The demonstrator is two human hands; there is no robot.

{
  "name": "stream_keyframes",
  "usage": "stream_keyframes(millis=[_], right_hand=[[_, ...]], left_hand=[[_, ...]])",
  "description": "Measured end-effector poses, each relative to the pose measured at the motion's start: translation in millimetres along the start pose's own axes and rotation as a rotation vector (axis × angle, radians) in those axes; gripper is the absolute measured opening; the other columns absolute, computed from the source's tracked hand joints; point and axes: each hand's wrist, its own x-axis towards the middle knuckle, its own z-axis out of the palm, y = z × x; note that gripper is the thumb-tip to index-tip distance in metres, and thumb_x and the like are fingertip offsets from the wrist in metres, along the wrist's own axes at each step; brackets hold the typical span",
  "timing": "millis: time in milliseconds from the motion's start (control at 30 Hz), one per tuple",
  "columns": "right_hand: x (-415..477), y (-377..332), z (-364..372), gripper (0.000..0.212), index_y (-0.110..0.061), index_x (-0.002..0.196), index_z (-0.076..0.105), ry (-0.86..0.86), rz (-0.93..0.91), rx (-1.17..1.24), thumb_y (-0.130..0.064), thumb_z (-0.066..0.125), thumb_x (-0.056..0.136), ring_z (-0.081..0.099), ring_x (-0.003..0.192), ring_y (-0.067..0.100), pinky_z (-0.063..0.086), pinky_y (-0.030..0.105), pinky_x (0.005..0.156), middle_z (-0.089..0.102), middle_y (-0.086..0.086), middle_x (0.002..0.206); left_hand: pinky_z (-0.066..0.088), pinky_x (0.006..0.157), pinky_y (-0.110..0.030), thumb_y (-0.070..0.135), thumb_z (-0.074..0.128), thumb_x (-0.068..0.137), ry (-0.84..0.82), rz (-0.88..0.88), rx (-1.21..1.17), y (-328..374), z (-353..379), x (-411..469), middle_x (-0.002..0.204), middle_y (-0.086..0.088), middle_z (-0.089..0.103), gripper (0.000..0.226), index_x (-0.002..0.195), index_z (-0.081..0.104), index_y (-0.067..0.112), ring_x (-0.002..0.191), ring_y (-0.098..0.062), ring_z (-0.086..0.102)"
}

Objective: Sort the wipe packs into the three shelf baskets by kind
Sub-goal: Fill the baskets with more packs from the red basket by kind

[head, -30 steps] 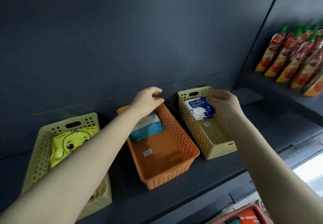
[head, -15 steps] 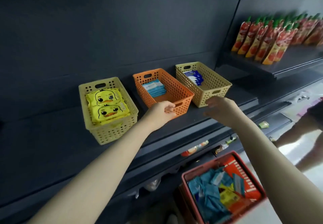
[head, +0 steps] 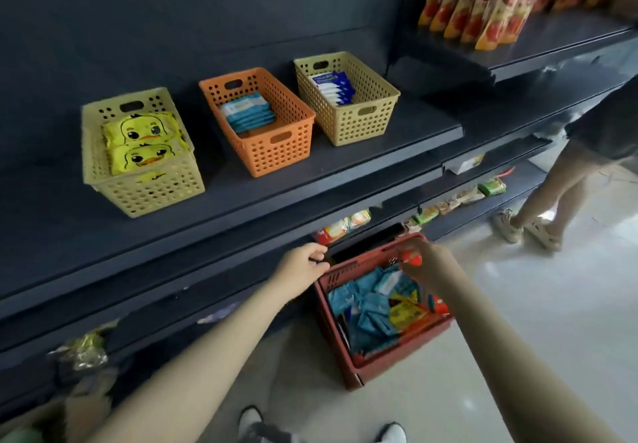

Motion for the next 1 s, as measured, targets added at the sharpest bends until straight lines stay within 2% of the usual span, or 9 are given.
stream_keyframes(millis=[67, 200, 300, 433, 600, 700, 800, 900, 1000], right_hand=[[-4, 34, 11, 0.041, -0.017, 0.128, 0.056, -0.031, 0.009, 0.027, -0.023, 0.064, 0.089, 0.064, 0.102, 0.028, 0.05, 0.034, 0.083, 0.066, 0.009, 0.117], [-2, 94, 38, 0.042, -0.013, 0.125, 0.06, -0.094, 0.011, 0.089, -0.019, 0.068, 0.084, 0.06, 0.106, 0.03, 0.042, 0.029, 0.083, 0.066, 0.012, 0.115], [8, 124, 57, 0.041, -0.009, 0.123, 0.06, -0.134, 0.054, 0.143, -0.017, 0.07, 0.084, 0.061, 0.107, 0.032, 0.044, 0.032, 0.087, 0.067, 0.015, 0.116], [29, 160, 88, 0.037, -0.008, 0.118, 0.062, -0.219, 0.112, 0.213, -0.018, 0.071, 0.083, 0.064, 0.105, 0.028, 0.049, 0.035, 0.09, 0.069, 0.009, 0.113], [80, 205, 132, 0.027, -0.01, 0.108, 0.068, -0.28, 0.158, 0.202, -0.018, 0.071, 0.083, 0.066, 0.104, 0.025, 0.051, 0.038, 0.09, 0.071, 0.006, 0.11], [109, 228, 164, 0.027, -0.01, 0.108, 0.069, -0.293, 0.198, 0.2, -0.018, 0.071, 0.083, 0.066, 0.102, 0.028, 0.052, 0.043, 0.089, 0.071, 0.008, 0.11], [134, 245, 193, 0.03, -0.008, 0.114, 0.067, -0.343, 0.241, 0.18, -0.019, 0.069, 0.085, 0.065, 0.102, 0.029, 0.05, 0.032, 0.085, 0.069, 0.009, 0.113], [162, 266, 227, 0.033, -0.008, 0.117, 0.066, -0.367, 0.296, 0.205, -0.024, 0.068, 0.088, 0.062, 0.107, 0.028, 0.042, 0.027, 0.082, 0.069, 0.009, 0.115], [188, 284, 265, 0.036, -0.006, 0.119, 0.066, -0.423, 0.319, 0.253, -0.028, 0.064, 0.09, 0.06, 0.111, 0.03, 0.044, 0.031, 0.088, 0.067, 0.011, 0.118]], left_hand=[[0.048, 0.091, -0.027, 0.017, 0.065, 0.088, 0.03, -0.067, -0.044, -7, 38, -7, 0.12, -0.004, 0.065, 0.036, 0.124, 0.06, 0.013, 0.104, -0.017, 0.063], [0.048, 0.095, -0.03, 0.015, 0.064, 0.089, 0.05, -0.181, -0.102, -16, 103, -11, 0.122, -0.006, 0.065, 0.036, 0.124, 0.06, 0.01, 0.107, -0.019, 0.063], [0.045, 0.09, -0.025, 0.014, 0.062, 0.091, 0.033, -0.264, -0.157, -24, 136, -7, 0.125, -0.007, 0.062, 0.037, 0.127, 0.057, 0.01, 0.111, -0.02, 0.06], [0.043, 0.088, -0.022, 0.017, 0.061, 0.091, -0.025, -0.372, -0.148, -44, 170, 7, 0.124, -0.004, 0.062, 0.035, 0.125, 0.058, 0.011, 0.112, -0.018, 0.059], [0.042, 0.09, -0.02, 0.017, 0.063, 0.09, -0.09, -0.507, -0.185, -85, 214, 50, 0.124, -0.009, 0.063, 0.036, 0.125, 0.058, 0.006, 0.112, -0.019, 0.059], [0.044, 0.094, -0.025, 0.018, 0.063, 0.09, -0.091, -0.61, -0.273, -108, 241, 78, 0.124, -0.009, 0.063, 0.039, 0.127, 0.058, 0.006, 0.112, -0.019, 0.06], [0.045, 0.093, -0.029, 0.02, 0.063, 0.091, -0.067, -0.709, -0.393, -126, 268, 99, 0.125, -0.007, 0.063, 0.04, 0.128, 0.057, 0.007, 0.107, -0.019, 0.06], [0.046, 0.083, -0.027, 0.018, 0.058, 0.095, -0.071, -0.858, -0.585, -138, 295, 121, 0.118, -0.008, 0.059, 0.042, 0.134, 0.05, 0.006, 0.095, -0.015, 0.056], [0.044, 0.071, -0.024, 0.017, 0.057, 0.095, -0.015, -0.921, -0.627, -158, 323, 145, 0.112, -0.004, 0.056, 0.04, 0.133, 0.05, 0.007, 0.083, -0.008, 0.054]])
